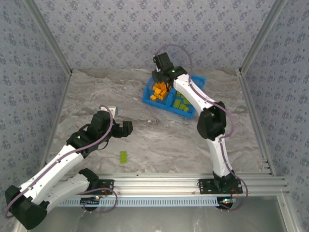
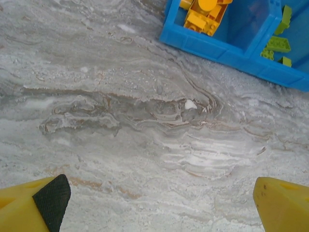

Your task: Sort the legos into containers by color

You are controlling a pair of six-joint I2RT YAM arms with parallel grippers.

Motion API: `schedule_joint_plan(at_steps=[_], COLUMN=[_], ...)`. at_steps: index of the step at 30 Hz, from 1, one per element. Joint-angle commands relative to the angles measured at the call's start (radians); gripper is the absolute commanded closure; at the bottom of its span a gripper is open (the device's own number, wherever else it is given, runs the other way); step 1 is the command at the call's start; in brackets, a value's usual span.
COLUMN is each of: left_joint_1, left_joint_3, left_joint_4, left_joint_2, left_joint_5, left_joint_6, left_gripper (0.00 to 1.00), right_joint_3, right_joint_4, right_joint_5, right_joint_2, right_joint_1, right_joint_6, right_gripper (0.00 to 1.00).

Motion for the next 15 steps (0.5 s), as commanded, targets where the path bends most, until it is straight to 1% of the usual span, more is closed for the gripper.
schedule_joint_plan(at_steps=[1,3,6,7,10,12,13,15], left_joint_1=[-0.007,-0.005,-0.007,-0.007,-0.010,-0.010,-0.011,-0.015], left_joint_3=[-0.001,-0.007,-0.029,-0.038,-0.062,-0.078,-0.084,-0.089], left_joint_4=[-0.045,-0.055,-0.051,-0.049,-0.061,-0.078,-0.085,-0.113], left_joint_2=[-0.021,-0.023,-0.021,-0.018,-0.009,-0.005,-0.001,0.011], left_joint_5=[0.006,0.002,0.005,0.008,0.008,0.014,0.029,0.045], left_joint_6=[-0.025,-0.033,-0.047,-0.053,-0.091,-0.136,-0.152,-0.187], left_gripper=[0.01,0.01,0.01,0.01,0.01,0.01,0.01,0.01], right_joint_3=[0.125,0.186,0.275,0.311,0.400,0.434,0.439,0.429], right_joint_4=[-0.087,-0.095,-0.100,-0.106,-0.129,-0.148,-0.159,-0.183], right_joint_5=[0.075,0.077,0.074,0.065,0.054,0.055,0.051,0.040], right_joint_2=[0.105,0.166,0.236,0.256,0.283,0.271,0.257,0.210], right_joint_1=[-0.024,-0.039,-0.052,-0.052,-0.048,-0.047,-0.047,-0.048], right_joint_6=[-0.067,-0.080,-0.105,-0.114,-0.128,-0.122,-0.115,-0.087], right_gripper=[0.76,0.75,0.70,0.66,0.48,0.35,0.33,0.32])
